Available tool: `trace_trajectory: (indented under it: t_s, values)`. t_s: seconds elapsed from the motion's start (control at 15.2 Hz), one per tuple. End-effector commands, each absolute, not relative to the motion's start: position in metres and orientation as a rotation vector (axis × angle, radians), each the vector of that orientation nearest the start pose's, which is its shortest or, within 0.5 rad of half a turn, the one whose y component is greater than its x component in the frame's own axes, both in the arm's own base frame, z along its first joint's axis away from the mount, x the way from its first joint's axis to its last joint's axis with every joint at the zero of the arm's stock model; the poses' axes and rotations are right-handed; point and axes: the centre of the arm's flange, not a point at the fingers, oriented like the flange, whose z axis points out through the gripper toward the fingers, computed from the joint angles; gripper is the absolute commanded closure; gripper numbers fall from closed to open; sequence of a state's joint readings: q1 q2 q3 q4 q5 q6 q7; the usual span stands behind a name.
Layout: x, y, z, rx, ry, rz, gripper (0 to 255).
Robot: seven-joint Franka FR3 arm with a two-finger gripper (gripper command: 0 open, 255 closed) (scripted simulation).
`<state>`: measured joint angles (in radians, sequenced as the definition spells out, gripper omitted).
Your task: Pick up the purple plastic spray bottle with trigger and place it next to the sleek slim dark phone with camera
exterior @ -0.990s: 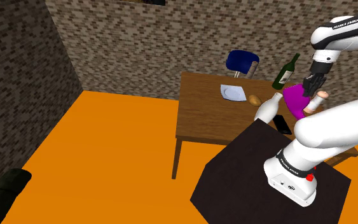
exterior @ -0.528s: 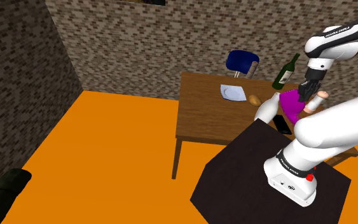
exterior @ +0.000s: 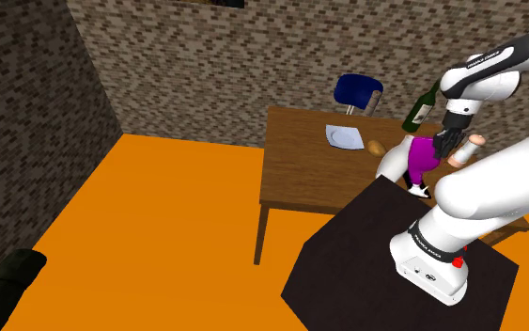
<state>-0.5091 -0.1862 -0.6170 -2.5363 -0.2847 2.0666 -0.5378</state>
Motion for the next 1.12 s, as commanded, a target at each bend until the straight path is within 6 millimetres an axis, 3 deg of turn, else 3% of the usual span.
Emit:
trace_trajectory:
  t_s: [0.0, 0.99, 1.06]
  values:
    - [0.168, -0.373, 0.296, -2.912, 0.572, 0.44, 255]
    - [0.168, -0.373, 0.217, -2.912, 0.572, 0.44, 255]
    - [0.168, -0.373, 0.222, -2.911, 0.572, 0.441, 255]
